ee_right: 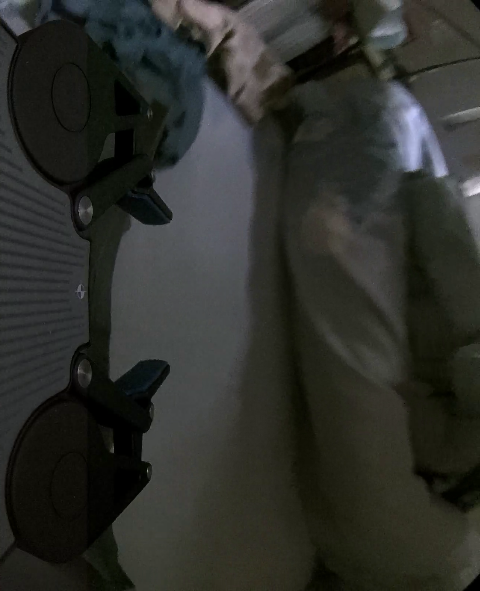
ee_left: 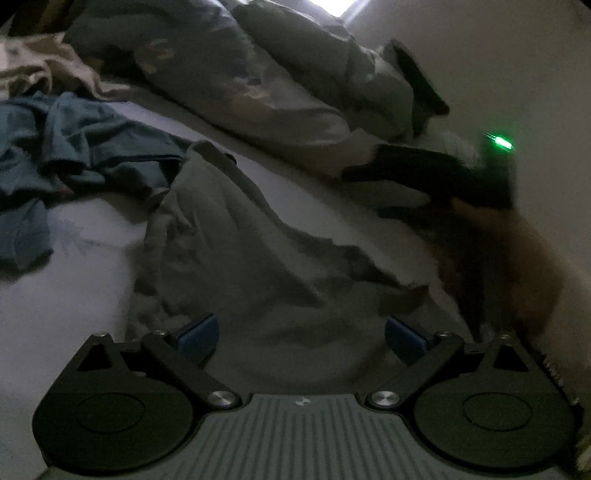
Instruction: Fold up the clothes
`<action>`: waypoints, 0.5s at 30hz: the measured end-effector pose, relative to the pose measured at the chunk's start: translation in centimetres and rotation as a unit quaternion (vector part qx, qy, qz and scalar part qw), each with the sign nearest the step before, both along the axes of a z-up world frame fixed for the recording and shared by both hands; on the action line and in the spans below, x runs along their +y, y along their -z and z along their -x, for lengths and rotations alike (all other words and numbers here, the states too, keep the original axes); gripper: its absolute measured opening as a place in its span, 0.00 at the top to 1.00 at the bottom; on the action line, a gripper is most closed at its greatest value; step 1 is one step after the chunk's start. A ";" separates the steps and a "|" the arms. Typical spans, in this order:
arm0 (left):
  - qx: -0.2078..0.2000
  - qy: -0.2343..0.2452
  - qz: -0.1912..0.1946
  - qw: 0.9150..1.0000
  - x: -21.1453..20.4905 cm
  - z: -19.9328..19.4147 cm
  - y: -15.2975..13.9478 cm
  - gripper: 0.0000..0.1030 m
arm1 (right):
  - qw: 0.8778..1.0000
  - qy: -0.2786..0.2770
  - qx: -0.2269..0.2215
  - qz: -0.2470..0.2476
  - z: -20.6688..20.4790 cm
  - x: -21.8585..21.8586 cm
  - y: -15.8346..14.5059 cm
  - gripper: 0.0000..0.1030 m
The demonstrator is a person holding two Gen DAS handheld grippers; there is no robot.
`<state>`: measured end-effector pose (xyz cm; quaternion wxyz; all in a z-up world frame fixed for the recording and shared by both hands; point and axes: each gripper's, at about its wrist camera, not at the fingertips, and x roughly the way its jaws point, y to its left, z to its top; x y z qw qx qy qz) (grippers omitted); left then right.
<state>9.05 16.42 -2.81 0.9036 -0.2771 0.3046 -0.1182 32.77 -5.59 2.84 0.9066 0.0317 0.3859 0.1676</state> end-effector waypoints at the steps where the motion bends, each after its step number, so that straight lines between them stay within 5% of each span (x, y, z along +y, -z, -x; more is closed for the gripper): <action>1: 0.000 -0.006 0.011 1.000 0.0 0.2 0.0 0.02 | 1.000 -0.002 -0.007 -0.012 1.1 -0.8 -0.9 0.12; 5: 0.009 -0.043 0.065 0.997 -0.4 1.2 0.1 0.01 | 0.998 0.002 -0.036 -0.055 6.9 -5.0 -4.7 0.07; 8: 0.009 -0.058 0.071 0.996 -0.9 2.5 -0.6 0.02 | 0.995 0.024 -0.052 -0.088 11.8 -9.8 -6.5 0.04; 15: -0.028 -0.137 0.044 0.989 3.2 6.2 -2.6 0.01 | 0.978 0.167 -0.037 -0.117 22.0 -21.5 -3.4 0.03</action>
